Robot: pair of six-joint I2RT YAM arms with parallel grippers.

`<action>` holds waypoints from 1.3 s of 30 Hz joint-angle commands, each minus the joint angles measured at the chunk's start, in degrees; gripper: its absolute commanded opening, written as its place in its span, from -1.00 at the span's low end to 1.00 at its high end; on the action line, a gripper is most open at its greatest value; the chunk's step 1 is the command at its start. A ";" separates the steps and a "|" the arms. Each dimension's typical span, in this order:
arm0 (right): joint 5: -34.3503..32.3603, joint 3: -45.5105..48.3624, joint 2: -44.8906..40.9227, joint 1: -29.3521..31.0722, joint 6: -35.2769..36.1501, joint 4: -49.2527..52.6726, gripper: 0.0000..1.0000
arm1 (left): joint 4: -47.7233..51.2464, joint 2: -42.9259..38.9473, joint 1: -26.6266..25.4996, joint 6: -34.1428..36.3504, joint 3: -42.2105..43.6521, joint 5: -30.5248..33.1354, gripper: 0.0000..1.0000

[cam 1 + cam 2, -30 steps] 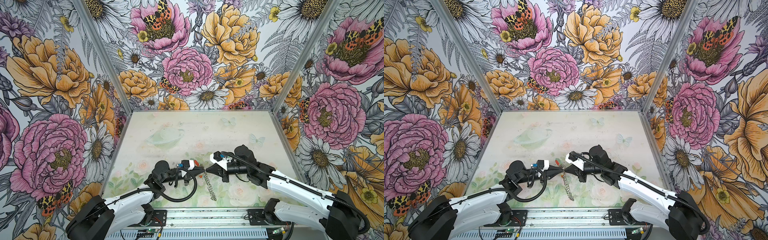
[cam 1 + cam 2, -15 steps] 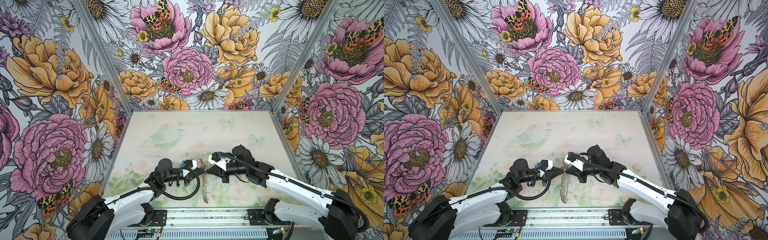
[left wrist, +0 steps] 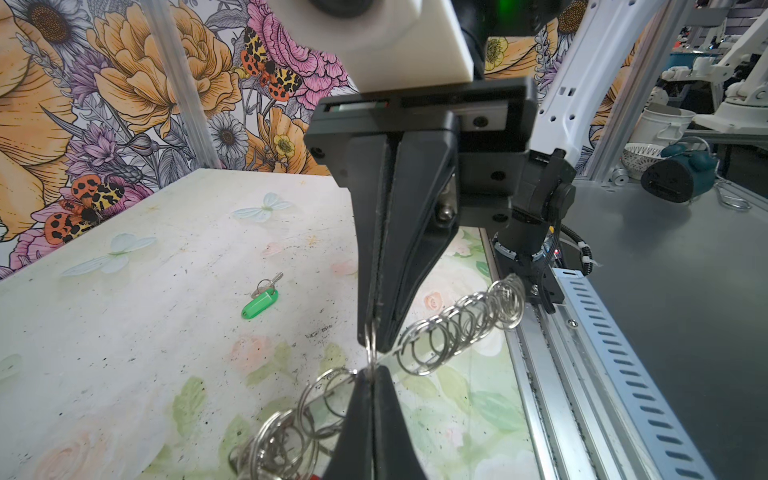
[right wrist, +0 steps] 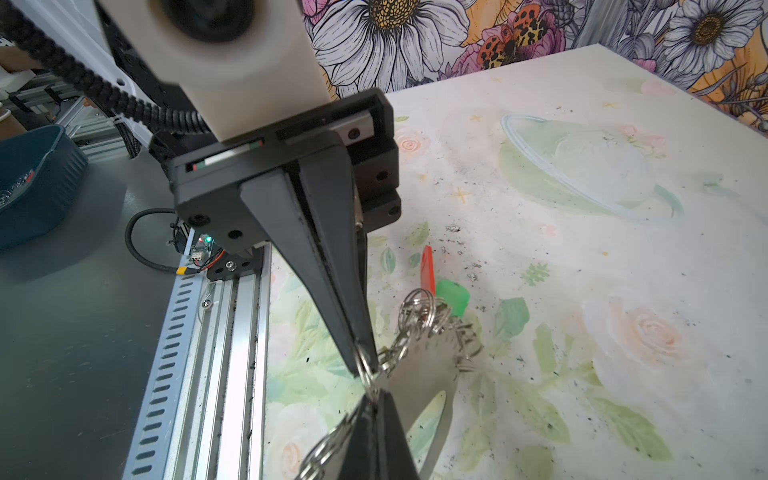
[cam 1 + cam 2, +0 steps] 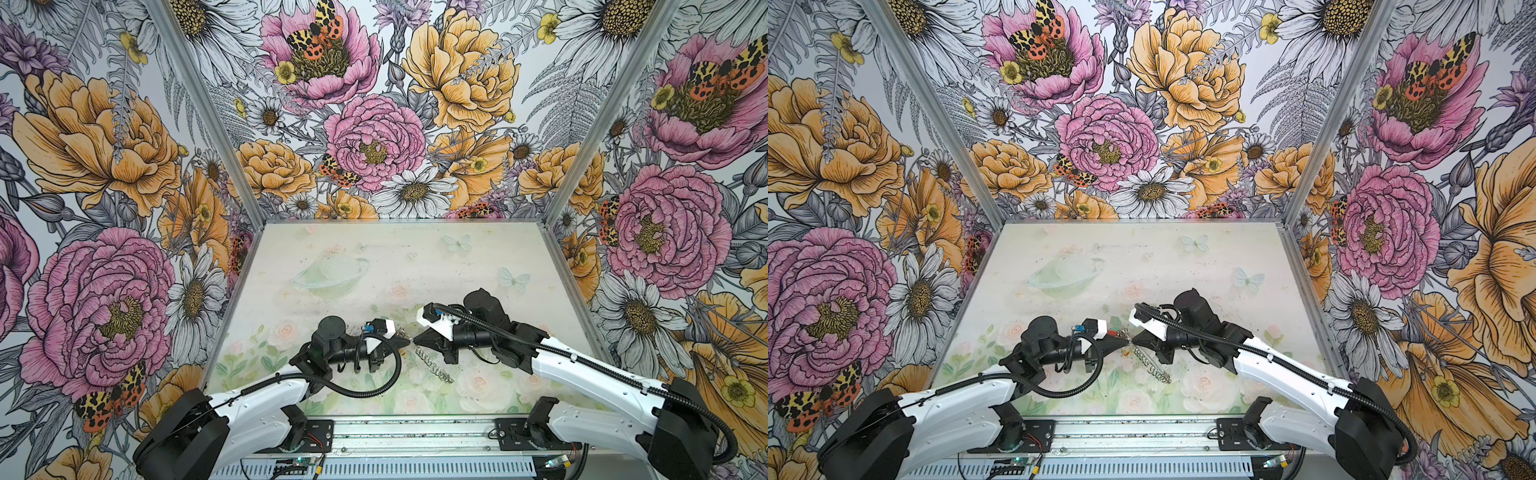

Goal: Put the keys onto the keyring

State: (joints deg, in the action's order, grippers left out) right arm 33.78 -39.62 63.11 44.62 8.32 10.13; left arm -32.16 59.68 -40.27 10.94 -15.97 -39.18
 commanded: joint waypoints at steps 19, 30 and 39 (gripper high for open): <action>-31.06 5.93 -13.46 -2.78 -14.67 -11.45 -0.18 | -0.55 -8.59 -0.78 -3.19 2.84 9.21 -1.00; -31.18 -1.93 7.08 -19.11 -32.05 3.45 -0.46 | -4.86 -5.73 -0.86 -6.17 3.67 13.09 -1.00; -26.86 -4.97 18.91 -25.50 -35.91 5.38 -0.44 | -3.00 -4.12 -0.83 -6.21 2.35 9.70 -1.00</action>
State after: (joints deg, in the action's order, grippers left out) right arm 4.62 -42.22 80.82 20.05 -25.12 14.57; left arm -32.38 55.53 -40.77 5.30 -12.40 -27.66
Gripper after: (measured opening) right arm 0.276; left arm 0.049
